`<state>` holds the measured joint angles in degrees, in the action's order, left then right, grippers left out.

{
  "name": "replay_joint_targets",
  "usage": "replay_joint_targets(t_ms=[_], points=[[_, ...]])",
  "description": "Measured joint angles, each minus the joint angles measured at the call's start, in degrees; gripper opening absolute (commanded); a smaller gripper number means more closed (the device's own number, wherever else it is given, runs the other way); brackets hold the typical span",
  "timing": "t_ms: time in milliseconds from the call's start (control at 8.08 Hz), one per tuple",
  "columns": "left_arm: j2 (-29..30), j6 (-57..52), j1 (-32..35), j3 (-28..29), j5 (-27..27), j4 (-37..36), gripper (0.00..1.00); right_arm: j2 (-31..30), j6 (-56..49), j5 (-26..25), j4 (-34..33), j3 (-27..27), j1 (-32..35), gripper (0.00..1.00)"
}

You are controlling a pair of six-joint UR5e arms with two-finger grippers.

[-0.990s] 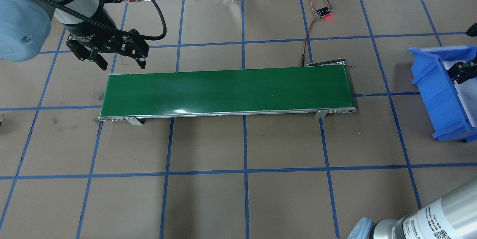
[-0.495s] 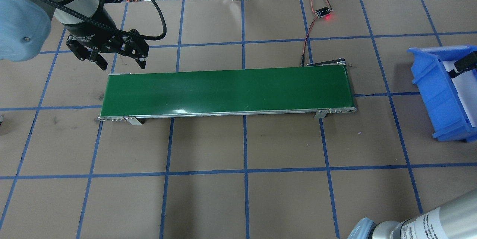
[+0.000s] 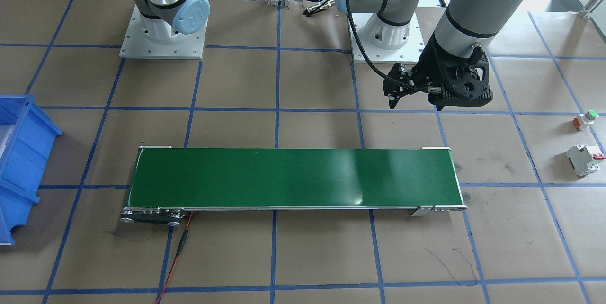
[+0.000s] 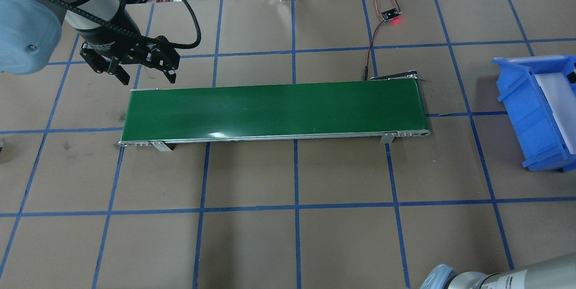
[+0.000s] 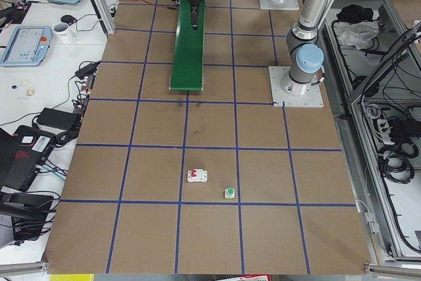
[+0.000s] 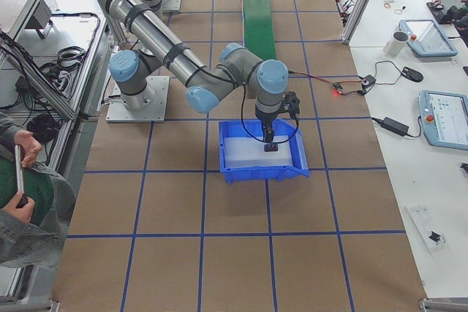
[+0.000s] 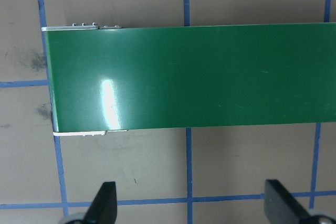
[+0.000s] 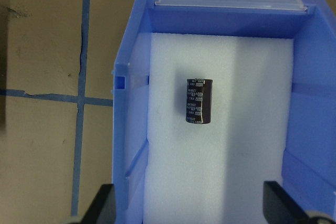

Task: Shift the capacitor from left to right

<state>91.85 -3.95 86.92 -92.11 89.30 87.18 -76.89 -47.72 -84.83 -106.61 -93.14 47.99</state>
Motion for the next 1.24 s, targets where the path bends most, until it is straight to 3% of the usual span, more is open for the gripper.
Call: replay_joint_targets(t_ms=[495,1238], points=[[0.0,0.0,0.0,0.0,0.0,-0.1,1.0,-5.4,7.3,-0.5,9.6,3.2,4.7,1.0],[0.0,0.0,0.0,0.0,-0.1,-0.2,1.0,-8.6,30.0,-2.2,11.6,4.8,26.6,1.0]])
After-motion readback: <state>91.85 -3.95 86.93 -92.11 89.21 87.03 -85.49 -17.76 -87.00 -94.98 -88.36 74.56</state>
